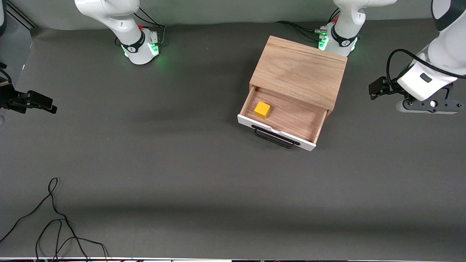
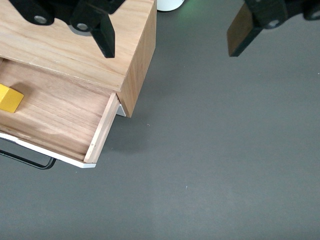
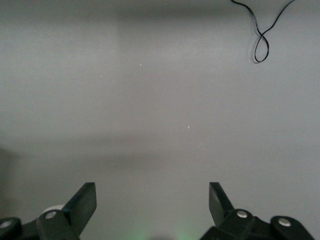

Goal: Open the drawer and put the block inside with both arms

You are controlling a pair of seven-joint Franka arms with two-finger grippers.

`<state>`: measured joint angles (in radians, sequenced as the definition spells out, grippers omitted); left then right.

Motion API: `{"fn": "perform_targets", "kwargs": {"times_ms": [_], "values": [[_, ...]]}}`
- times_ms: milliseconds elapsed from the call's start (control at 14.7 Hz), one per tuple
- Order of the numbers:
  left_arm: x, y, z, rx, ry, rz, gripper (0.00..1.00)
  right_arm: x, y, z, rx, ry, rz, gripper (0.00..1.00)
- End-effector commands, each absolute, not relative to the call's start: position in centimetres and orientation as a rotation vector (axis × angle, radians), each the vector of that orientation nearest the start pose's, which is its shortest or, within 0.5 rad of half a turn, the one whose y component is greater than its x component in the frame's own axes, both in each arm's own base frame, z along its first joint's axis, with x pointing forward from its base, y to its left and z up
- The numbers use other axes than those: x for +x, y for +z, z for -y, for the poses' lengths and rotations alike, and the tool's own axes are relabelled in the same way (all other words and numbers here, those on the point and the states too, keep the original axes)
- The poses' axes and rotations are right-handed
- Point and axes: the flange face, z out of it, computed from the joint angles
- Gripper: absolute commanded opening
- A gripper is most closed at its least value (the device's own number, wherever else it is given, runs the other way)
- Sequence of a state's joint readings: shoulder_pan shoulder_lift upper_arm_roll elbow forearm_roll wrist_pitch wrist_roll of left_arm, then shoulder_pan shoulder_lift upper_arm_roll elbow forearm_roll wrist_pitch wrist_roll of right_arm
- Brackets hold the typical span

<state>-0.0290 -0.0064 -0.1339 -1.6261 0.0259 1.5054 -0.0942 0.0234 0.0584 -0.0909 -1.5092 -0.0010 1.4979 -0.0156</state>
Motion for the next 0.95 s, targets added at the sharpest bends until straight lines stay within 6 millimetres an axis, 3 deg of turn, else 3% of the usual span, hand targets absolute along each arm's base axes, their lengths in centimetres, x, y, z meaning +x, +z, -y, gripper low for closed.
{"fn": "perform_targets", "kwargs": {"times_ms": [0, 885], "values": [[53.59, 59.89, 8.38, -3.096, 0.151, -0.123, 1.00, 56.11, 61.41, 3.84, -3.148, 0.097, -0.049, 1.00], [53.56, 59.81, 8.37, -3.095, 0.156, -0.123, 1.00, 55.85, 61.65, 3.86, -3.149, 0.090, -0.022, 1.00]]}}
